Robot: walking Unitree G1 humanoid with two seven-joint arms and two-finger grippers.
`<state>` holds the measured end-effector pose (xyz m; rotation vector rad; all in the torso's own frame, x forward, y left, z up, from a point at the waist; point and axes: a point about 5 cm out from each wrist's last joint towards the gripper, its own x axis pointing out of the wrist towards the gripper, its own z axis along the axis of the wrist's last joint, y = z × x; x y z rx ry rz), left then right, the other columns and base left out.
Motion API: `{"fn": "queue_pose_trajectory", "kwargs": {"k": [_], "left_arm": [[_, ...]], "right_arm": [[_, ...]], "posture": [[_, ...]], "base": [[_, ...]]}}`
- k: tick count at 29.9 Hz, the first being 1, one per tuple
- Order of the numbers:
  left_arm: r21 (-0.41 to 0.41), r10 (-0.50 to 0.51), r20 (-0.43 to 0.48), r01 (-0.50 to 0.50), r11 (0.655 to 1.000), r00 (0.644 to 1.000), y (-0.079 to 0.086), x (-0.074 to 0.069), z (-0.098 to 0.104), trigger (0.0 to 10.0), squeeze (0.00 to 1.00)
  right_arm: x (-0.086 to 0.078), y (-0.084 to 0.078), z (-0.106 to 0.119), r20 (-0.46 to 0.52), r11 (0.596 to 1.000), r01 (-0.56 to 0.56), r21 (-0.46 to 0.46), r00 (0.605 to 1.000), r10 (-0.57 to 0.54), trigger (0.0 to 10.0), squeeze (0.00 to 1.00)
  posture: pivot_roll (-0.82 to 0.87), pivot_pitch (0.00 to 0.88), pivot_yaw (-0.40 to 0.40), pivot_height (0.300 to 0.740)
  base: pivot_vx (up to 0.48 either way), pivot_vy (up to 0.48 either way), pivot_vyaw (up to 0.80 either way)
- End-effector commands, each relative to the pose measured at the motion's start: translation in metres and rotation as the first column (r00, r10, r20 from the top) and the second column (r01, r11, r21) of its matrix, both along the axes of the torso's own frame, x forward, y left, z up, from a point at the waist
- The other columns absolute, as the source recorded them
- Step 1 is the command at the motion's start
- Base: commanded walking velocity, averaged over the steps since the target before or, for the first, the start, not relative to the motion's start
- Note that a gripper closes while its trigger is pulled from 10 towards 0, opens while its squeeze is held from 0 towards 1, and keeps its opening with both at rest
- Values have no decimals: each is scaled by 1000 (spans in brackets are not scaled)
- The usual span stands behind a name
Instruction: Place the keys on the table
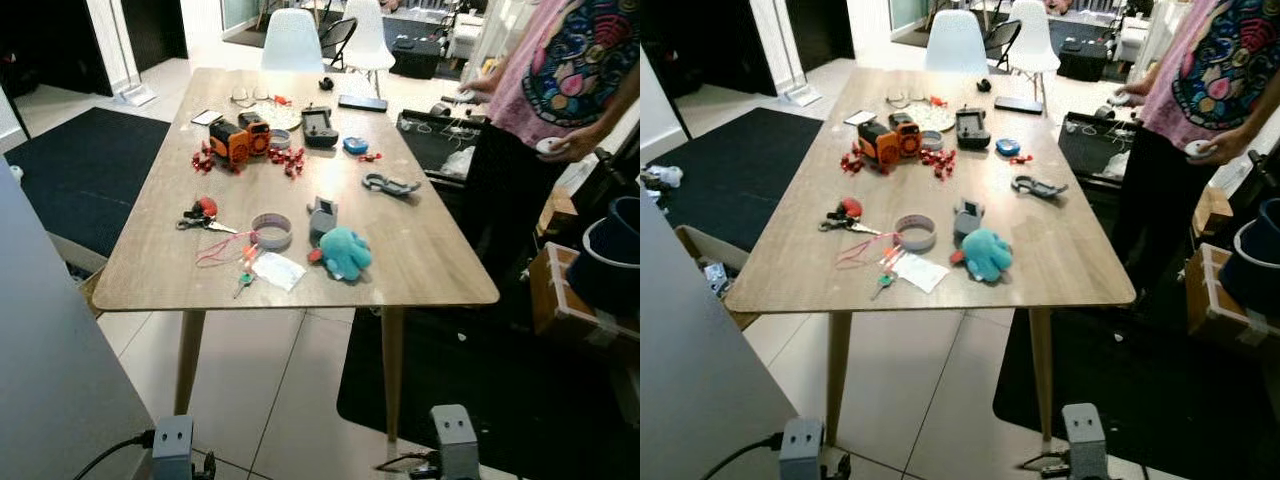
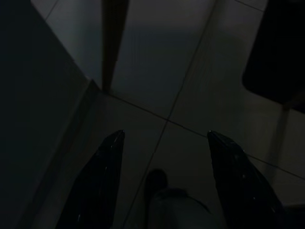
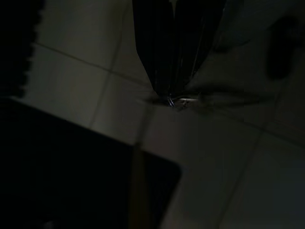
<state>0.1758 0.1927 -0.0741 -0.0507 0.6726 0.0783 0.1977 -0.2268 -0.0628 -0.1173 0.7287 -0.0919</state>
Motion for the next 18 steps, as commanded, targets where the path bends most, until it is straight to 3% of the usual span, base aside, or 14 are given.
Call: {"fn": "queue_pose_trajectory", "kwargs": {"k": [1,2,4,5,9,13,16,17,18], "left_arm": [[12,-8,-6,8,1000,1000,3,-3,-1,10000,0],[12,-8,-6,8,1000,1000,3,-3,-1,10000,0],[14,-10,-3,10,1000,1000,3,-3,0,10000,0],[14,-10,-3,10,1000,1000,3,-3,0,10000,0],[17,-16,-1,16,1000,1000,4,-3,0,10000,0],[17,-17,-1,17,1000,1000,4,-2,0,10000,0],[17,-17,-2,17,1000,1000,4,-2,0,10000,0],[17,-17,-2,17,1000,1000,4,-2,0,10000,0],[18,-17,-2,17,1000,1000,4,-2,0,10000,0]], "right_arm": [[-2,-25,7,46,992,109,-60,993,-106,10000,0],[-2,-25,7,46,992,109,-60,993,-106,10000,0],[2,-51,21,125,972,210,-108,972,-197,10000,0],[2,-51,21,125,972,210,-108,972,-197,10000,0],[23,-104,66,327,912,379,-154,891,-315,10000,0],[33,-118,84,393,890,429,-151,853,-344,10000,0],[69,-139,141,582,856,510,-82,722,-374,10000,0],[69,-139,141,582,856,510,-82,722,-374,10000,0],[78,-141,155,624,853,519,-58,686,-375,10000,0]], "posture": [[37,56,-44,740],[37,56,-44,740],[35,58,-42,740],[35,58,-42,740],[30,59,-39,740],[28,57,-39,740],[27,53,-41,740],[27,53,-41,740],[27,53,-41,740]], "base": [[0,0,0],[0,0,0],[0,0,0],[0,0,0],[0,0,0],[0,0,0],[0,0,0],[0,0,0],[0,0,0]]}}
